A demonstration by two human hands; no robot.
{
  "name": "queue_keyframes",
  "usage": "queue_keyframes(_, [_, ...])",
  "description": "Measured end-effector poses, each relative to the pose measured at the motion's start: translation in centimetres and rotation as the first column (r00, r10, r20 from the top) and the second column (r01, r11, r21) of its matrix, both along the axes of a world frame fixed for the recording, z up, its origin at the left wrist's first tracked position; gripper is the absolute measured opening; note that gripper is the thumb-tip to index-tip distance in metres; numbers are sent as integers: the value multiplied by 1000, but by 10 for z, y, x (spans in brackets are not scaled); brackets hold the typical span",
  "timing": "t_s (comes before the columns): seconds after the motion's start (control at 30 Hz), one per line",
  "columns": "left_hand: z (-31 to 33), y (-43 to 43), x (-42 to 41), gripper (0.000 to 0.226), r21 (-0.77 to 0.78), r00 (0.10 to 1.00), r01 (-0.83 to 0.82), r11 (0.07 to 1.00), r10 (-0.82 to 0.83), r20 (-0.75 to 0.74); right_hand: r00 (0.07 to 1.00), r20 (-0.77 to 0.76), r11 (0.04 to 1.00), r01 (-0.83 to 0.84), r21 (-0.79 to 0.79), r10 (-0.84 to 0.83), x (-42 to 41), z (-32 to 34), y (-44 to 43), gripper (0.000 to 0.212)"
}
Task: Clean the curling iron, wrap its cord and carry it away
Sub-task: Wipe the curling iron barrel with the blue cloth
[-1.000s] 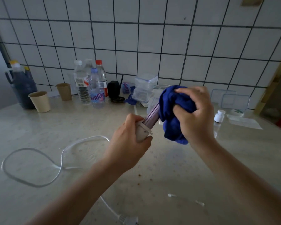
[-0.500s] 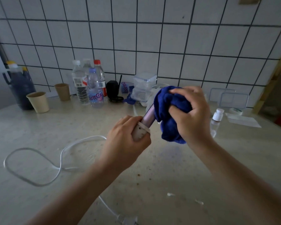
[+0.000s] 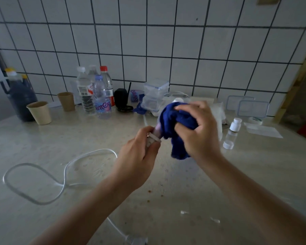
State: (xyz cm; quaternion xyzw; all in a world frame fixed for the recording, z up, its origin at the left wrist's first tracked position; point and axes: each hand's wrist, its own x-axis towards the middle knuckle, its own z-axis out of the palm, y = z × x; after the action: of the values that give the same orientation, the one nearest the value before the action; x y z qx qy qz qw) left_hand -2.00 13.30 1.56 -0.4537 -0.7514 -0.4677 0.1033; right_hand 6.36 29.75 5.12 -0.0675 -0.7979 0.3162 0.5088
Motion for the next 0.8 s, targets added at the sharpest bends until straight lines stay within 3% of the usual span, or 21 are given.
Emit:
queue_keyframes(0.13, [3, -4, -7, 30, 124, 986, 71, 990, -88, 139, 989, 78, 991, -129, 33, 126, -5, -20, -27, 40])
queue_keyframes(0.23, [5, -4, -4, 29, 120, 979, 97, 988, -116, 168, 997, 25, 996, -79, 36, 78, -5, -15, -18, 40])
queue_keyframes(0.4, [6, -3, 1, 45, 48, 979, 16, 999, -25, 201, 994, -103, 999, 43, 8, -42, 1, 6, 5, 35])
queue_keyframes(0.63, [14, -8, -4, 38, 103, 968, -68, 992, 40, 249, 987, 20, 985, -163, 50, 162, -3, -17, -33, 40])
queue_keyframes(0.8, [15, -10, 0, 25, 86, 954, -35, 996, 7, 299, 996, -63, 998, -71, -2, 70, -2, 2, -4, 38])
